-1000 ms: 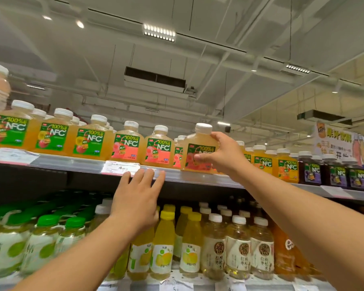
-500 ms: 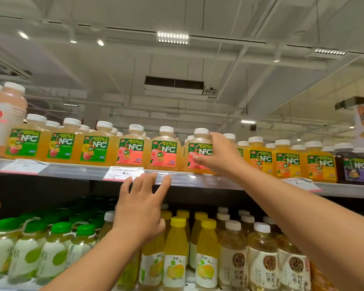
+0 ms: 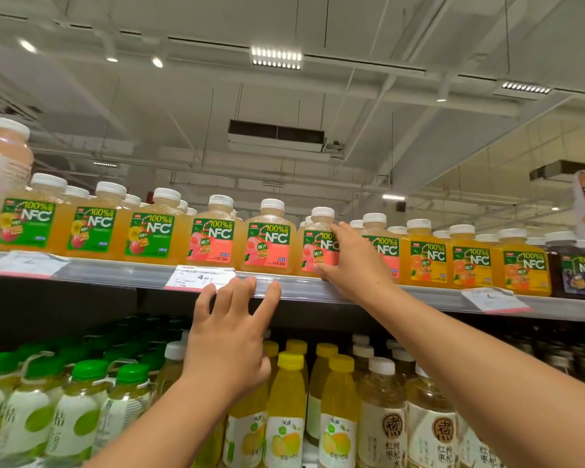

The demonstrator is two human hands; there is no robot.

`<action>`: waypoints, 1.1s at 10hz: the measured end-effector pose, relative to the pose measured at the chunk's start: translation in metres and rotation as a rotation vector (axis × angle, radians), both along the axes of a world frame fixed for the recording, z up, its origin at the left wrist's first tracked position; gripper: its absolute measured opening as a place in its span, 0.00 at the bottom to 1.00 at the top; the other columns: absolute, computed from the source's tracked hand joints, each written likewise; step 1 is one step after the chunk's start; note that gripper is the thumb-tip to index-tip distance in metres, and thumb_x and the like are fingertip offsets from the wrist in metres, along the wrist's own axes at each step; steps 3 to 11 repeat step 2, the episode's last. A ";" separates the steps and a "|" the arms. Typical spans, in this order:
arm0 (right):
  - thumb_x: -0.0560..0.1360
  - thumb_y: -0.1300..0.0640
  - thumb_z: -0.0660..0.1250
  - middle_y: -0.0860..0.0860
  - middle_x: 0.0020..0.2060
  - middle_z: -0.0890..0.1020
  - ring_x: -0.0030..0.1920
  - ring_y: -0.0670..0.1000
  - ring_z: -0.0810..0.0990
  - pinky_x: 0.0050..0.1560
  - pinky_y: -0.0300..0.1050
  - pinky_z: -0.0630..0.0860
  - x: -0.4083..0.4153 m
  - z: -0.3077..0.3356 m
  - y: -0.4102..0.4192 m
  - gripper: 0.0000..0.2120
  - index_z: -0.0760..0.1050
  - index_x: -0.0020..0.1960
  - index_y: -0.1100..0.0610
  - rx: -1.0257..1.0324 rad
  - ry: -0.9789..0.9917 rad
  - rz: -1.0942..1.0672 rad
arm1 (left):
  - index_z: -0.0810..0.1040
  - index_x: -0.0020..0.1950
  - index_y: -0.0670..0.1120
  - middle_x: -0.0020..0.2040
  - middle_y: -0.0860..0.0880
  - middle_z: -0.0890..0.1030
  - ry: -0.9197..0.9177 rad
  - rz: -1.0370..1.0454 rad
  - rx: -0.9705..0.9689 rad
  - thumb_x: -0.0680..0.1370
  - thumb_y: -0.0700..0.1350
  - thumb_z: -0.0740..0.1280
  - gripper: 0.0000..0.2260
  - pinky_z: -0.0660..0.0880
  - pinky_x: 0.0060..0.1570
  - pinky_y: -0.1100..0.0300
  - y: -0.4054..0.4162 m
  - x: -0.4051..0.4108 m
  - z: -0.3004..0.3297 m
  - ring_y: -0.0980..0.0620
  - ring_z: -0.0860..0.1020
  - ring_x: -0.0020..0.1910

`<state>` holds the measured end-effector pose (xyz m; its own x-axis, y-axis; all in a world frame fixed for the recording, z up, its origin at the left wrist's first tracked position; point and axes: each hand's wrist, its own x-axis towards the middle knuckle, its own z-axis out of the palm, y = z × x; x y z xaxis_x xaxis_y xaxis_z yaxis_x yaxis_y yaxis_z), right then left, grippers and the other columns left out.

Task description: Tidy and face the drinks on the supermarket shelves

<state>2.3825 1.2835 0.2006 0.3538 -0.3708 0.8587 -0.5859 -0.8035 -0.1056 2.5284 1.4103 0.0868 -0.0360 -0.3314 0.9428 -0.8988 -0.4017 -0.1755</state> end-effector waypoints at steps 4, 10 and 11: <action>0.77 0.47 0.67 0.49 0.76 0.64 0.72 0.53 0.66 0.66 0.54 0.69 0.000 -0.009 0.002 0.32 0.59 0.77 0.50 -0.026 -0.047 -0.044 | 0.71 0.67 0.48 0.60 0.40 0.72 0.014 -0.072 -0.030 0.49 0.51 0.77 0.46 0.59 0.62 0.40 -0.006 0.003 -0.002 0.38 0.68 0.62; 0.77 0.47 0.67 0.49 0.76 0.64 0.72 0.53 0.66 0.66 0.54 0.69 0.000 -0.009 0.002 0.32 0.59 0.77 0.50 -0.026 -0.047 -0.044 | 0.71 0.67 0.48 0.60 0.40 0.72 0.014 -0.072 -0.030 0.49 0.51 0.77 0.46 0.59 0.62 0.40 -0.006 0.003 -0.002 0.38 0.68 0.62; 0.77 0.47 0.67 0.49 0.76 0.64 0.72 0.53 0.66 0.66 0.54 0.69 0.000 -0.009 0.002 0.32 0.59 0.77 0.50 -0.026 -0.047 -0.044 | 0.71 0.67 0.48 0.60 0.40 0.72 0.014 -0.072 -0.030 0.49 0.51 0.77 0.46 0.59 0.62 0.40 -0.006 0.003 -0.002 0.38 0.68 0.62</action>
